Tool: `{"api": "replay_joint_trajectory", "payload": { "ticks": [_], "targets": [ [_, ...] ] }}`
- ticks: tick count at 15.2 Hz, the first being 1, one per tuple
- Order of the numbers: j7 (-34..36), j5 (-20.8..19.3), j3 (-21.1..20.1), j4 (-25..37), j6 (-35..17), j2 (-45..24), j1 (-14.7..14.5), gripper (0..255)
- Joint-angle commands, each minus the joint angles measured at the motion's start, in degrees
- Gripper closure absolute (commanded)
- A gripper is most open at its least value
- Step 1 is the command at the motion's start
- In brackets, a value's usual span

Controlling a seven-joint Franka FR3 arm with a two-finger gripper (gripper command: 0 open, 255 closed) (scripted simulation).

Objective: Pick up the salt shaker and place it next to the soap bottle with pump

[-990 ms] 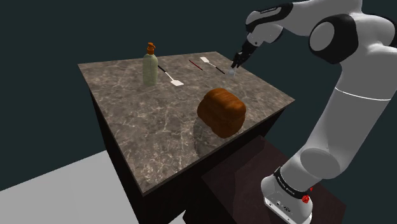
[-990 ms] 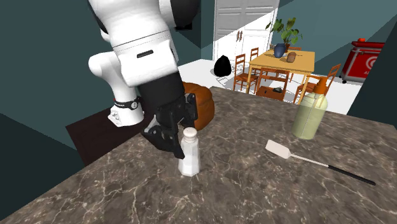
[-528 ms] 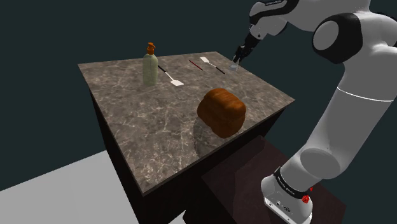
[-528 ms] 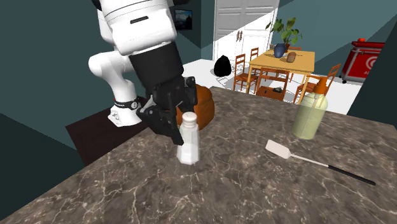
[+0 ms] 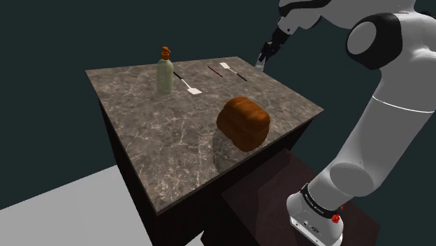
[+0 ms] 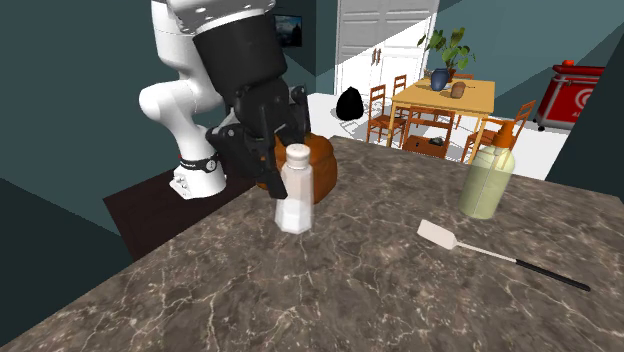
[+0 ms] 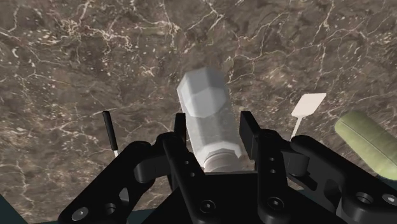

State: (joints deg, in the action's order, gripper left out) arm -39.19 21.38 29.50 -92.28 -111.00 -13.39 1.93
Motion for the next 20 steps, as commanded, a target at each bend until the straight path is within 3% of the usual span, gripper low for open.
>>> {"api": "replay_joint_trajectory", "payload": {
  "ticks": [1,20],
  "targets": [
    [0.28,-0.01,0.1,2.09,1.8,-0.35,0.31,255],
    [3.36,0.7,0.61,20.54,17.36,-3.26,3.0,255]
  ]
}}
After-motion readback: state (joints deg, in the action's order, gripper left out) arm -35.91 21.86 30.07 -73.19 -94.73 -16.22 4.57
